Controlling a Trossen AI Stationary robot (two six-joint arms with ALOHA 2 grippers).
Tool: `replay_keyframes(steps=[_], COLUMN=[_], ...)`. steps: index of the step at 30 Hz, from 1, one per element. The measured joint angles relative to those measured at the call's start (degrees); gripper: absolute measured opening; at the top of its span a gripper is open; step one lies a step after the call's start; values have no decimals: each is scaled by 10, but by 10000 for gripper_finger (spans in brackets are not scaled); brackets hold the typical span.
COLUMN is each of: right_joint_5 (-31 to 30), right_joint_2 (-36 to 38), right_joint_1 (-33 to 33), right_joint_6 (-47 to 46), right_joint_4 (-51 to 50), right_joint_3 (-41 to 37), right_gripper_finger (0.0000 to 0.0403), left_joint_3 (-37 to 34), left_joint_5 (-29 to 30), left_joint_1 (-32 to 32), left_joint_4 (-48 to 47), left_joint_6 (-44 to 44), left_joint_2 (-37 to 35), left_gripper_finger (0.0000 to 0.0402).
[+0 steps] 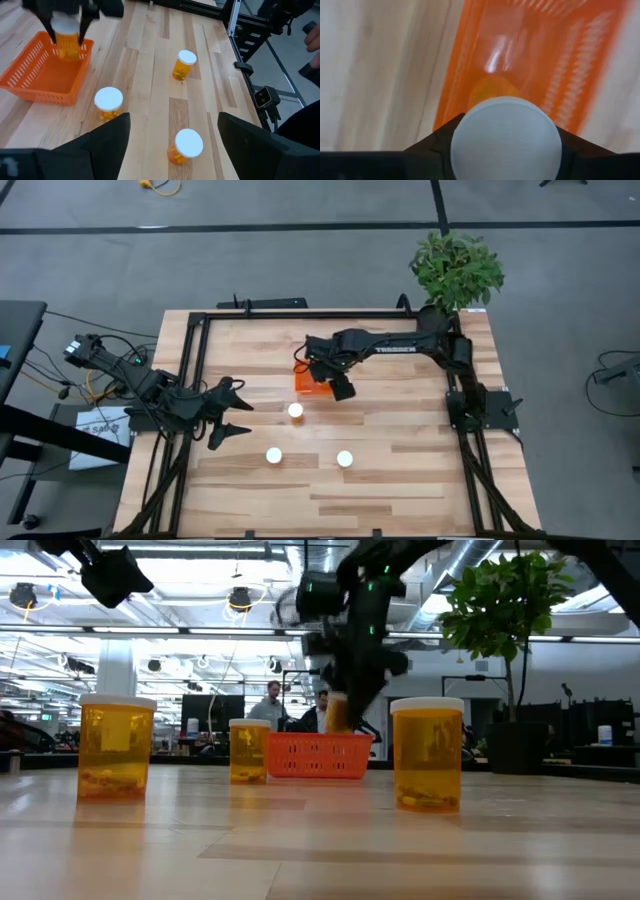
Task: Pick and place pill bottles into a basket
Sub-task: Put the orange pill bottle into the orange bin
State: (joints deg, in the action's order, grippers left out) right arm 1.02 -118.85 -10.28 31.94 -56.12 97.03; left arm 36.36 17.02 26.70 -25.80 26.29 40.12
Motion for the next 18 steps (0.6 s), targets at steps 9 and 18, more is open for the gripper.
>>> replay_keyframes(steps=[9, 18], right_joint_5=[5, 5], right_joint_2=[-33, -36], right_joint_1=[0, 1], right_joint_6=[22, 32], right_joint_4=[-7, -4], right_joint_3=[2, 3], right_gripper_finger=[182, 190], left_joint_3=[0, 0], left_joint_5=[-2, -2], left_joint_1=[0, 0], left_joint_4=[0, 0], left_joint_6=[5, 6], left_joint_2=[0, 0], left_gripper_finger=[291, 291])
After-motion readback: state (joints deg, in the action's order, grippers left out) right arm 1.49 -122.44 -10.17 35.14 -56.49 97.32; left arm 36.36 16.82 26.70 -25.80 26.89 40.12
